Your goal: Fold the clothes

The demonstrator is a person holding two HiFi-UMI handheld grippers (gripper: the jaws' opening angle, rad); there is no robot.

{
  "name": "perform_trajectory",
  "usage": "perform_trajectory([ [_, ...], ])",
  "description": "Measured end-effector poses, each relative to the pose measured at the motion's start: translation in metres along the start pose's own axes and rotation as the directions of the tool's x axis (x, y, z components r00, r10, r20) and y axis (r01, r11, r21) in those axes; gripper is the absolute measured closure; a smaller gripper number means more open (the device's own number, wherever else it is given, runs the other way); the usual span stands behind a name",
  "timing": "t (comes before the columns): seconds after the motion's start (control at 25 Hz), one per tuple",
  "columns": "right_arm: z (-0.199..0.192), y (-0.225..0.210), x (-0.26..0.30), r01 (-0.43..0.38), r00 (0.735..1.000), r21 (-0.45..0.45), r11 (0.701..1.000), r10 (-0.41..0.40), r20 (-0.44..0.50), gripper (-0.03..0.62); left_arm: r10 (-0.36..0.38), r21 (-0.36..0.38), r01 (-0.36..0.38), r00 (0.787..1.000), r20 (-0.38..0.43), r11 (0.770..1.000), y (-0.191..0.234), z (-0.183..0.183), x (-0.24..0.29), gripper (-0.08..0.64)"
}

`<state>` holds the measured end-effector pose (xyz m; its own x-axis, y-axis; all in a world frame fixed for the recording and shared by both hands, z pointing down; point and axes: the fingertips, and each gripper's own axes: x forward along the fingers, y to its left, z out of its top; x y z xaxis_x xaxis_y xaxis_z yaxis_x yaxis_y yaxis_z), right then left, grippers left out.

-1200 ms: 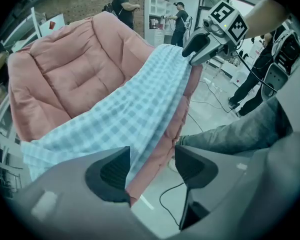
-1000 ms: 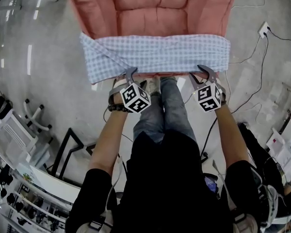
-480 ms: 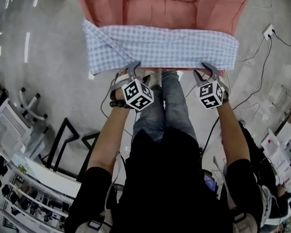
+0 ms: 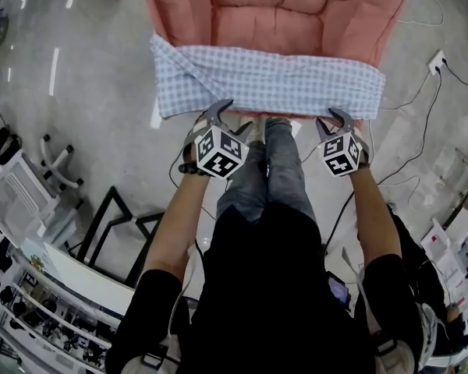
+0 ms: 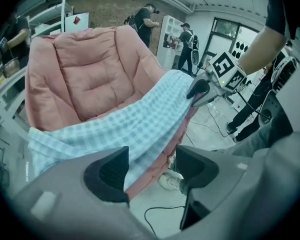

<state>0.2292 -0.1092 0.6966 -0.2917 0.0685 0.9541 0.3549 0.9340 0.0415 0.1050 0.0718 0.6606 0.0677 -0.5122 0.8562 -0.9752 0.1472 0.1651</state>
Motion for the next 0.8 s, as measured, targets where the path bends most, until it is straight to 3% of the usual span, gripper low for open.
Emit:
perform_trajectory([
  [0.2,0.039,0.004,-0.026,-0.037,0.996,0.022,0.999,0.035,0.079,0.420,0.034,-0.004,-0.034,0.999,-0.017,0.999,0.013,0.015,-0.019,0.255],
  [0.36,0.087,0.005,-0.054,-0.079,0.982,0.011,0.997,0.076,0.172,0.420,0.068,-0.059,-0.068,0.998,-0.011,0.996,0.028,0.031,-0.046,0.255],
  [0.56,0.161,-0.010,-0.057,-0.127,0.958,-0.058,0.990,0.137,0.250,0.420,0.145,-0.112,-0.145,0.989,-0.013,0.983,0.080,0.044,-0.087,0.276],
  [0.64,0.192,-0.020,-0.056,-0.147,0.948,-0.073,0.986,0.162,0.275,0.422,0.169,-0.118,-0.170,0.985,-0.016,0.978,0.105,0.047,-0.102,0.334],
  [0.8,0.256,-0.032,-0.061,-0.202,0.916,-0.122,0.972,0.231,0.327,0.447,0.200,-0.132,-0.202,0.979,-0.033,0.970,0.145,0.053,-0.124,0.354],
])
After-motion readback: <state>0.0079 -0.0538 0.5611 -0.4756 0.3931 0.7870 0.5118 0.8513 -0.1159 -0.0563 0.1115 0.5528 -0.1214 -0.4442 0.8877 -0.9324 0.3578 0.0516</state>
